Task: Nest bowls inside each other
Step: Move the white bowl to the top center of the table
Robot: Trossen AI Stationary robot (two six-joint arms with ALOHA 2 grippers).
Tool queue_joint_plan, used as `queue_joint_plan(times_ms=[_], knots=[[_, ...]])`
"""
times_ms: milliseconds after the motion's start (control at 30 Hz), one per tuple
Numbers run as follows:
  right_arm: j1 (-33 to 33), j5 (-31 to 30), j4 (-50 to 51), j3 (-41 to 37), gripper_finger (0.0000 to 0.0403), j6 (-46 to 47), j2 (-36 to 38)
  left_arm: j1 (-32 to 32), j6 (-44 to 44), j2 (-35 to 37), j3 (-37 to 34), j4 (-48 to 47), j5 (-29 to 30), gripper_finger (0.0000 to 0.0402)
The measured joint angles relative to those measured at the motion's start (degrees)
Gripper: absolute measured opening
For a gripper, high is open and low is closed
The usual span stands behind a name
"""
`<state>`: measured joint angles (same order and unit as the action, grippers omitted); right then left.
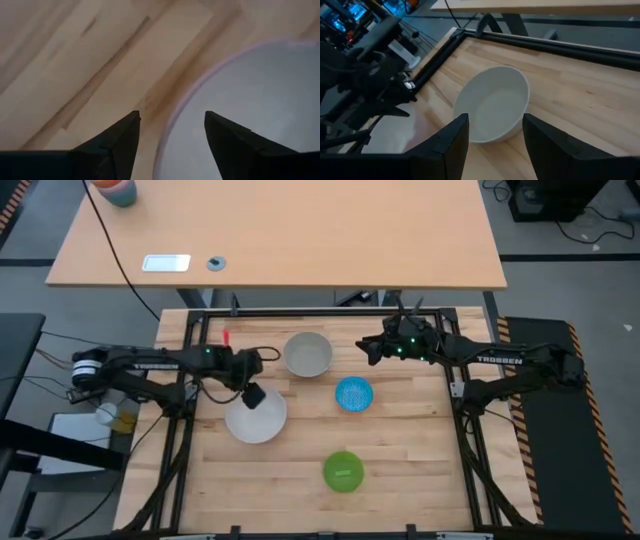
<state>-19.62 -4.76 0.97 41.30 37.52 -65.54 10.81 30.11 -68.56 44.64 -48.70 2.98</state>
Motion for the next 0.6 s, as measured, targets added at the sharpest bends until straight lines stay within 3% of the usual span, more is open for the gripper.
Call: queue_joint_plan(times_ms=[200, 600], knots=[[0.1, -0.1, 0.0, 0.0, 0.0194, -0.6, 0.0, 1.1, -0.4, -5.2, 0.0, 0.9, 0.6, 0.0194], [0.1, 0.8, 0.3, 0.0, 0.0194, -0.6, 0.0, 4.1, -1.1, -12.3, 0.0, 18.9, 1.3, 0.0063]])
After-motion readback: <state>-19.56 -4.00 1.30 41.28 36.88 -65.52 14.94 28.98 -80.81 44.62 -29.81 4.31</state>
